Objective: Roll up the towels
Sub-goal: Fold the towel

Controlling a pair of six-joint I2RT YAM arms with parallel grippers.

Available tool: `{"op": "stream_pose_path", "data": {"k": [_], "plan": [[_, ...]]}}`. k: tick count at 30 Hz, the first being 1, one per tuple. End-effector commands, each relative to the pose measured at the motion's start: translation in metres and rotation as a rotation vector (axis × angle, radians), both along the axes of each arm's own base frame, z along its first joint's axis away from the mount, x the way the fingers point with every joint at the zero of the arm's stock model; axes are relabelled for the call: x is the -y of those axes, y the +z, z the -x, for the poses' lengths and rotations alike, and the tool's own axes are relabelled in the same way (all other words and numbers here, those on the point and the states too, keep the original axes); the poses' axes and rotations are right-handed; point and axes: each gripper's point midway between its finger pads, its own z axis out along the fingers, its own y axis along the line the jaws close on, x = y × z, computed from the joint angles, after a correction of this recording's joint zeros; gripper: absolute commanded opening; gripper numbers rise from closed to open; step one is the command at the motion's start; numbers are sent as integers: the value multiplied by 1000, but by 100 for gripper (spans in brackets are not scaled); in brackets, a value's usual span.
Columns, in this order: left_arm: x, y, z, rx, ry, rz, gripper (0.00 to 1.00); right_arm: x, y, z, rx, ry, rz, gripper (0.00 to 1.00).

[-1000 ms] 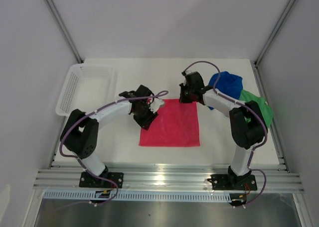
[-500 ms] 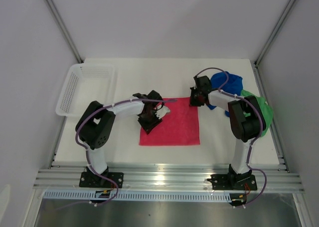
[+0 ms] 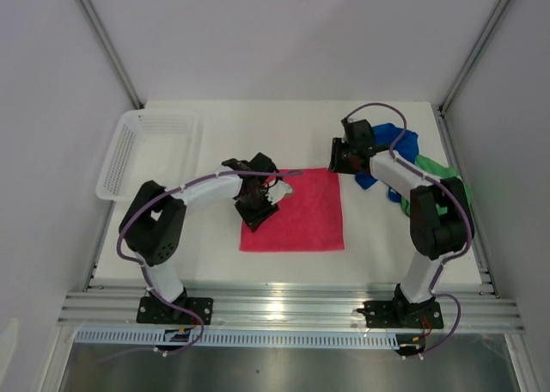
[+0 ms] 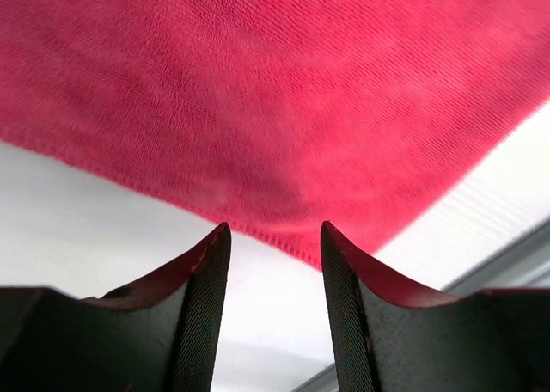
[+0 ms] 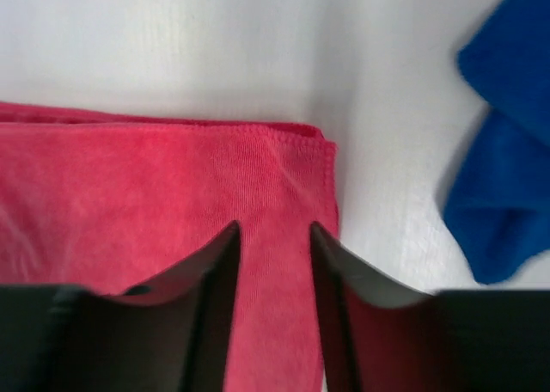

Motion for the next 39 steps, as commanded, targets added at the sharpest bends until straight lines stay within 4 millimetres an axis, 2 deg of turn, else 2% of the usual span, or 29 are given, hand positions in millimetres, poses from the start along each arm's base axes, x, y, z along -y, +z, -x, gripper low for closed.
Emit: {"op": "stream_pose_path", "data": {"k": [1, 2, 3, 4, 5, 6, 7, 8, 10, 11, 12, 14, 15, 16, 21, 30, 33, 39], "plan": [[11, 45, -1, 66, -54, 99, 50, 21, 67, 18, 98, -69, 25, 44], [10, 54, -1, 90, -59, 110, 50, 28, 57, 33, 59, -92, 45, 50], [8, 56, 0, 98, -64, 107, 51, 37, 56, 43, 43, -123, 66, 55], [1, 54, 2, 106, -64, 87, 51, 44, 50, 60, -5, -157, 77, 57], [-2, 55, 4, 113, -63, 83, 51, 49, 57, 71, -3, -175, 73, 57], [-4, 59, 5, 126, -60, 85, 51, 58, 41, 93, -67, -191, 101, 58], [-12, 50, 13, 101, -57, 67, 51, 59, 46, 103, -68, -221, 74, 59], [-13, 50, 16, 101, -52, 72, 52, 61, 31, 122, -118, -228, 77, 60], [-19, 38, 25, 70, -32, 64, 52, 53, 23, 144, -161, -242, 23, 60], [-21, 35, 27, 63, -24, 62, 51, 51, 26, 153, -160, -248, -7, 60], [-25, 30, 29, 52, -7, 56, 51, 49, 13, 170, -203, -245, -15, 59], [-28, 25, 31, 37, 10, 57, 51, 42, 14, 182, -200, -273, -86, 59], [-29, 23, 32, 31, 17, 59, 51, 36, 14, 182, -181, -275, -126, 59], [-28, 23, 32, 27, 22, 68, 51, 32, 0, 197, -228, -267, -153, 59], [-31, 13, 35, 5, 39, 61, 51, 17, -11, 210, -245, -311, -253, 57], [-27, -2, 42, -53, 38, 69, 50, 7, -40, 226, -310, -314, -249, 56], [-27, -3, 43, -56, 38, 71, 50, 9, -46, 229, -322, -329, -243, 50], [-27, -4, 43, -56, 36, 71, 50, 14, -41, 226, -287, -359, -243, 36]]}}
